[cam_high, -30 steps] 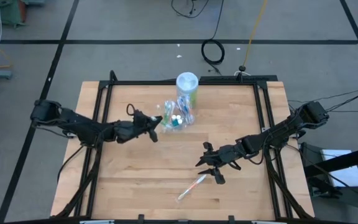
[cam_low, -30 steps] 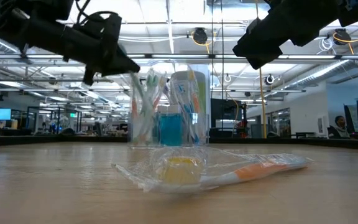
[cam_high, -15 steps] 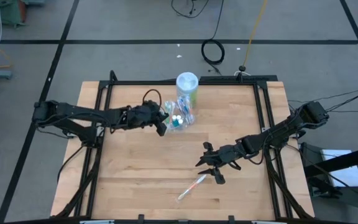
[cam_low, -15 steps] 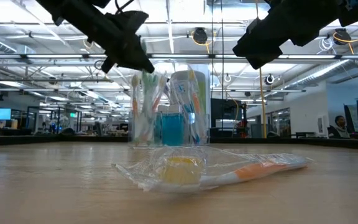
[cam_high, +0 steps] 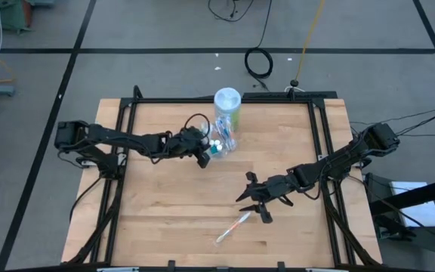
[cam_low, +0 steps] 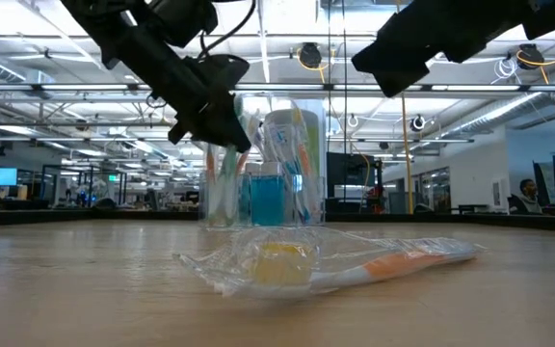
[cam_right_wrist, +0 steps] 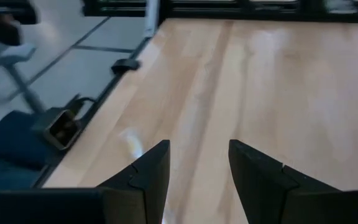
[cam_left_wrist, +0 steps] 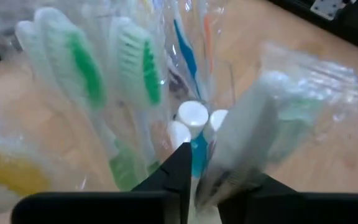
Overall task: Pick & Place toothbrushing station
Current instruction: Put the green toothbrush into the transparent organizer, then put the yellow toothbrush into the transparent organizer
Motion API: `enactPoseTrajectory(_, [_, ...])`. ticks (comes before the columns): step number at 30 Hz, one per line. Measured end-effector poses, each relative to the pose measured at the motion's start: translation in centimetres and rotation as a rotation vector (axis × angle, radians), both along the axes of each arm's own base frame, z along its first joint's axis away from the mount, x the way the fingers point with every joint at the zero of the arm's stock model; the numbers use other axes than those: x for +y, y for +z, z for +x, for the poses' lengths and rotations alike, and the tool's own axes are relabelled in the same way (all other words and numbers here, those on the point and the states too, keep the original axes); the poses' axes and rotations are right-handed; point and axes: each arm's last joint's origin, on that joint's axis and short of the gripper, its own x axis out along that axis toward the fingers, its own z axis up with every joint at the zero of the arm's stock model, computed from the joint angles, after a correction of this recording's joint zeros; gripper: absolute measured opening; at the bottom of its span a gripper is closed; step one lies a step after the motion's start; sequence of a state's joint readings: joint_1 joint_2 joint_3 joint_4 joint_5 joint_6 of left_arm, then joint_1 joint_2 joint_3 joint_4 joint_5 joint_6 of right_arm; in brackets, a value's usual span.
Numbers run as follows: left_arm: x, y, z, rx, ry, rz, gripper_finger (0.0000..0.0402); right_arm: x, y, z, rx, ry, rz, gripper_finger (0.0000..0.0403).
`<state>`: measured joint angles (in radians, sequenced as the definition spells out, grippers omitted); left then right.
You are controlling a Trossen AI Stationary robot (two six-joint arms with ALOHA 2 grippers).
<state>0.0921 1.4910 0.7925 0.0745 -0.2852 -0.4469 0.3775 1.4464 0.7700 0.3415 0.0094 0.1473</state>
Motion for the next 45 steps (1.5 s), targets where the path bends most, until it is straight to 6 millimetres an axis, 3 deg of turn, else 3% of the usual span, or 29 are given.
enactPoseTrajectory(5, [0.0,0.1,0.0,-0.003,-0.004,0.006,0.0067,-0.5,0.0,0.2,-0.010,-0.087,-0.008,0.0155])
enactPoseTrajectory(14, [0.0,0.1,0.0,0.025,-0.046,0.063,0.0075,0.0,-1.2,1.6,-0.096,-0.043,-0.077,0.0162])
enactPoseTrajectory(24, [-0.1,0.0,-0.1,0.049,-0.092,0.087,0.0178,0.6,-3.8,2.6,-0.081,0.006,-0.086,0.0220])
enactPoseTrajectory(32, [-0.4,2.0,-1.2,0.004,-0.128,0.063,0.0232,1.9,-4.3,3.6,-0.069,0.093,-0.006,0.0227])
enactPoseTrajectory(38, [-0.5,3.7,-2.9,0.004,-0.133,0.056,0.0234,3.7,-4.4,4.8,-0.040,0.129,-0.020,0.0222])
enactPoseTrajectory(45, [-0.7,5.3,-4.9,0.003,-0.121,0.031,0.0234,6.0,-6.4,7.2,0.055,0.228,-0.027,0.0222])
